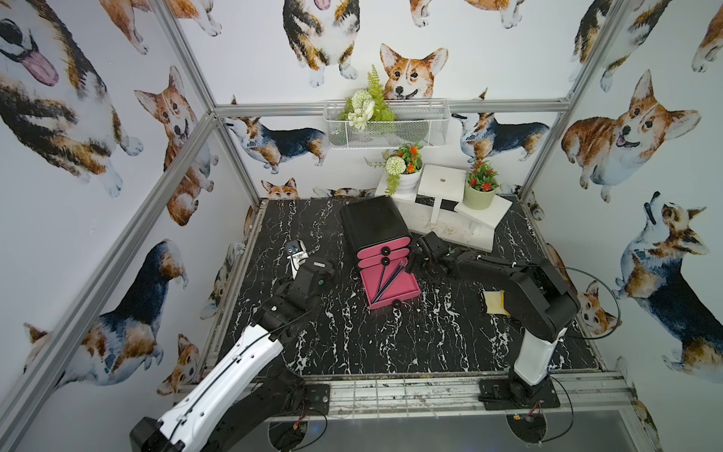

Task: Please place the pencils in the drawer according to their color
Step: Place the pencil in the drawer, then close the drawer in the storage box.

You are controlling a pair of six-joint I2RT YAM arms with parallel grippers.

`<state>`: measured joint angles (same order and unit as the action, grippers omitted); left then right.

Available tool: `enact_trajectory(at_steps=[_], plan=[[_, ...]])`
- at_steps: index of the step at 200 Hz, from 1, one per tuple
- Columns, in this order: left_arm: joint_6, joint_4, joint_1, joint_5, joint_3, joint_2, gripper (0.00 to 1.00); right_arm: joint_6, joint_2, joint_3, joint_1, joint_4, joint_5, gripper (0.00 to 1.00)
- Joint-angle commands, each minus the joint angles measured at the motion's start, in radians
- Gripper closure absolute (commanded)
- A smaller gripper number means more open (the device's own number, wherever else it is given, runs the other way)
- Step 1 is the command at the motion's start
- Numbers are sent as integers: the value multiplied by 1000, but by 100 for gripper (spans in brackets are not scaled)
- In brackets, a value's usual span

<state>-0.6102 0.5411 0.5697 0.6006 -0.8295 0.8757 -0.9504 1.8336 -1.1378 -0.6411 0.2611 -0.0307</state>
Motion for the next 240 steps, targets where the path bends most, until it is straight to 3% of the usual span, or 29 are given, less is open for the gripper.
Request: enact_trajectory(at_steps=[1,50,94,109,126,142,183,240], plan=[[-11,-13,-2,-4,4,-4,0,4,11,-19,2,-33,-36,13],[-14,-14,-1,-11,3,-4,0,4,5,-32,13,-49,-12,14],[-14,-7,-7,1,7,-12,0,25,-190,111,-23,53,-9,28],[-23,4,-9,1,7,-4,0,4,-280,185,-51,85,-11,36],[-39,16,-14,0,4,14,0,-48,-358,266,-78,79,31,59],[-56,36,-19,-1,-6,39,0,-109,-386,317,-96,57,105,70],[-106,85,-39,0,-53,98,0,-200,-286,383,-118,-138,313,83],[-128,88,-70,-4,-34,67,0,-226,-116,320,-97,-323,361,85]])
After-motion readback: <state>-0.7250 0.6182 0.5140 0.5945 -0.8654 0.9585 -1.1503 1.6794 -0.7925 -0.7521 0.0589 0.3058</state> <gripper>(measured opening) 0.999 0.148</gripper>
